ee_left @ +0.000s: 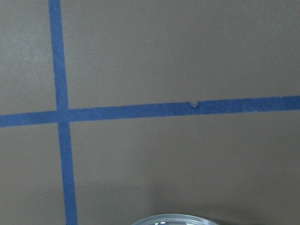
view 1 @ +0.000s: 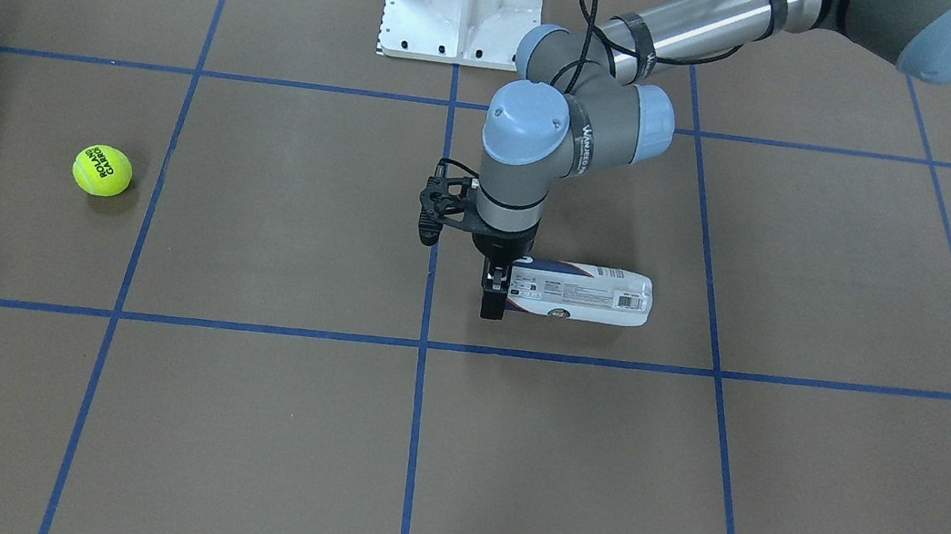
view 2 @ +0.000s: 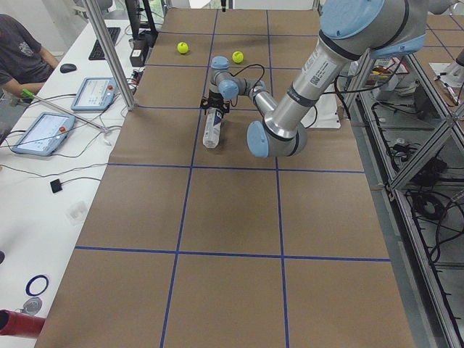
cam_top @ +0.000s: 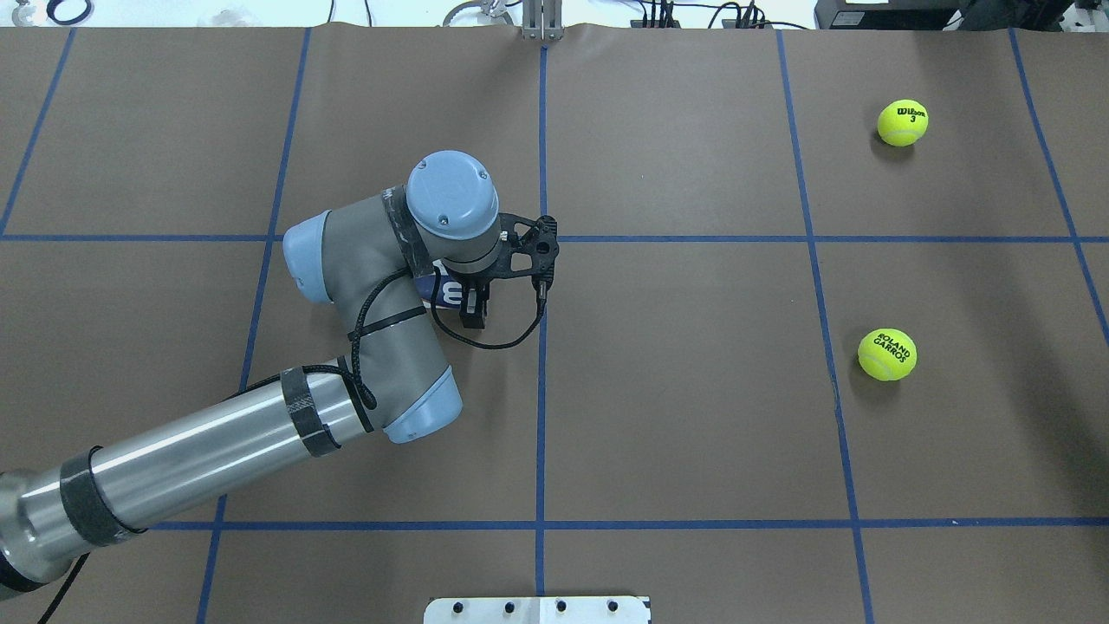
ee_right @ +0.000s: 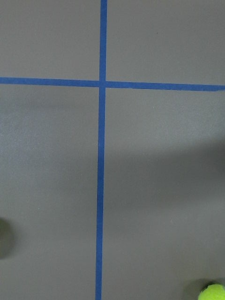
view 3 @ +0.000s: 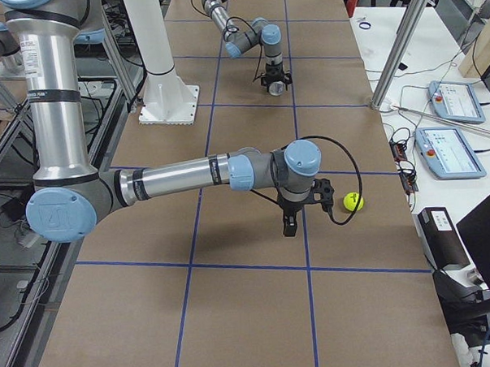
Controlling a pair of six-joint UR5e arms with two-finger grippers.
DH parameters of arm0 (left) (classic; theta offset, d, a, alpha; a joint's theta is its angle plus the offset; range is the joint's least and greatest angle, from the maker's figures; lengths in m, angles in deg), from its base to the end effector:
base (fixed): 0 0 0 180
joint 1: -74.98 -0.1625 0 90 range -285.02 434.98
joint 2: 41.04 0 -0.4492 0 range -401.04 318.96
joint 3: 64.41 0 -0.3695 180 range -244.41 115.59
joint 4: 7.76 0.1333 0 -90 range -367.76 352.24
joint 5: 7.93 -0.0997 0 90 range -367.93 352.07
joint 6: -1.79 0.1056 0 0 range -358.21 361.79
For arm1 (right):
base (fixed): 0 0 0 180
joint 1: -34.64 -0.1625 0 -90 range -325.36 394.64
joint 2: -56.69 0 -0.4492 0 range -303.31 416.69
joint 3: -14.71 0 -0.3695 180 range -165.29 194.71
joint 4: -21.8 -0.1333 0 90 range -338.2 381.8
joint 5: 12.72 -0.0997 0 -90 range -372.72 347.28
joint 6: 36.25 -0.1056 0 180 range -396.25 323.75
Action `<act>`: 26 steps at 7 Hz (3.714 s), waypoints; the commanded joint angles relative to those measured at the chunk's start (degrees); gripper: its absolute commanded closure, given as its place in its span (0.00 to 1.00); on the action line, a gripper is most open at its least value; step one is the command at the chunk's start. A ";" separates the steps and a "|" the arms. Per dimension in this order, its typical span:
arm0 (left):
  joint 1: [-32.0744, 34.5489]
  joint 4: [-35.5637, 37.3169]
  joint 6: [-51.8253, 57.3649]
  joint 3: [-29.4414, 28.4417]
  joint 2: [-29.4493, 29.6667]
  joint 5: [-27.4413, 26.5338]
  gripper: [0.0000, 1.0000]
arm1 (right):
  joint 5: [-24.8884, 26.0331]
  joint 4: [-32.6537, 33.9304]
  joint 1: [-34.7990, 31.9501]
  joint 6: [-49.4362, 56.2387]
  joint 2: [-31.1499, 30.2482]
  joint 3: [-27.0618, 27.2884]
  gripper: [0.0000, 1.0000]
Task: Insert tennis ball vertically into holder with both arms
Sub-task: 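Close the left gripper on the can's open rim, then lift and tilt the can upright with the left gripper, open end up, then hold the can with the left gripper while the right gripper reaches a yellow ball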
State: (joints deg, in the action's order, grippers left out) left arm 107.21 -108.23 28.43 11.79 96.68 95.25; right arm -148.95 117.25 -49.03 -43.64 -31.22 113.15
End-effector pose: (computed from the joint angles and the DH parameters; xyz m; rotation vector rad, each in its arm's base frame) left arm 0.6034 -0.5095 0.2622 0.7558 0.4609 1.4754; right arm 0.0032 -0.4888 0.6078 -0.0131 -0.8105 -0.0183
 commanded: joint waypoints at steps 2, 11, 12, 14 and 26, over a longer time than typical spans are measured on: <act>-0.15 -4.11 -2.46 -1.93 -0.08 -0.09 0.01 | 0.00 0.00 0.00 0.00 0.02 -0.09 0.00; 0.90 -4.03 -2.56 1.83 0.09 -2.20 0.35 | -0.18 0.00 0.00 0.00 0.10 -0.09 0.00; 1.16 -4.12 -3.08 4.63 -0.08 -2.20 0.35 | -0.18 0.00 0.00 0.00 0.10 -0.09 0.00; 1.60 -14.15 -14.09 6.33 -0.17 -2.20 0.35 | -1.14 0.00 0.00 0.00 0.98 0.09 0.00; -7.97 -93.24 -48.61 -8.96 -2.11 -37.96 0.30 | 8.41 -10.28 29.25 -39.37 2.48 12.39 0.00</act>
State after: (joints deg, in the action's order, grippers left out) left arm 99.77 -198.74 -20.37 4.07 94.65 58.32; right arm -144.06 107.11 -23.51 -81.03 -28.47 125.10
